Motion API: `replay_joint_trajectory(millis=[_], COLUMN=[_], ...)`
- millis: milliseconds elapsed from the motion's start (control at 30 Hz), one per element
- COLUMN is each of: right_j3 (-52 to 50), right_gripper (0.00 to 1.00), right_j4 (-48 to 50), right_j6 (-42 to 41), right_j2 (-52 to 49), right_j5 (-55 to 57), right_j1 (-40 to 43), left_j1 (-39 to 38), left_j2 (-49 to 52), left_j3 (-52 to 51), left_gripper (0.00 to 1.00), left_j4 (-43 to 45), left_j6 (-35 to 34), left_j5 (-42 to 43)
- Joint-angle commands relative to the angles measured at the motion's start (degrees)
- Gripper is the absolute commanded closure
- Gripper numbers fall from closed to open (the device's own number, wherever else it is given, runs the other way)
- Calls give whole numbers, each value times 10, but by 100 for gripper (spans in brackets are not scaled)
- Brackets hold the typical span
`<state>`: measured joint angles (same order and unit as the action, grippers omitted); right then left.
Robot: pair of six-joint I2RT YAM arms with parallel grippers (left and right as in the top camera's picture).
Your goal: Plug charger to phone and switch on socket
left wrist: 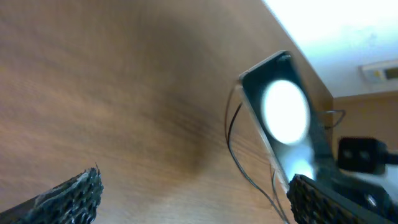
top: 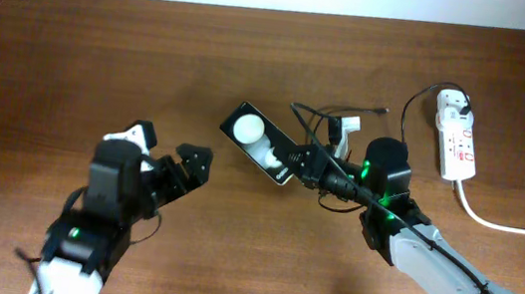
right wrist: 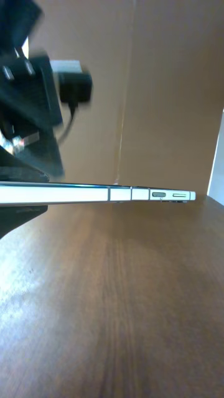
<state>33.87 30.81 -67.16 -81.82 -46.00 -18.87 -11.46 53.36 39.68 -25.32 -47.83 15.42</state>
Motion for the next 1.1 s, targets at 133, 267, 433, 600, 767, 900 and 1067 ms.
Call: replay_joint_trajectory(millis=[133, 267, 433, 600, 767, 900, 1067], right_j3=[9, 9, 9, 9, 9, 10, 10], right_gripper=[96, 96, 96, 96, 96, 96, 96], right_j4=[8, 8, -20, -19, -19, -17, -15], right_j6=[-69, -91, -150, -205, -242, -283, -303], right_j2=[5, 4, 4, 4, 4, 4, 4], right_j5=[-23, -7, 26, 104, 160, 184, 176], right_j1=[1, 1, -12, -56, -77, -97, -104], left_j1=[-1, -1, -1, -2, -2, -2, -2], left_j2=[251, 351, 356, 356, 356, 356, 356], left_j3=[-3, -3, -3, -3, -3, -3, -3], left_gripper=[1, 4, 11, 32, 51, 56, 71], left_j4=[266, 361, 494, 508, 508, 508, 508], left_j6=[-143, -239, -345, -392, -431, -460, -460], left_j5=[311, 369, 369, 369, 369, 368, 358])
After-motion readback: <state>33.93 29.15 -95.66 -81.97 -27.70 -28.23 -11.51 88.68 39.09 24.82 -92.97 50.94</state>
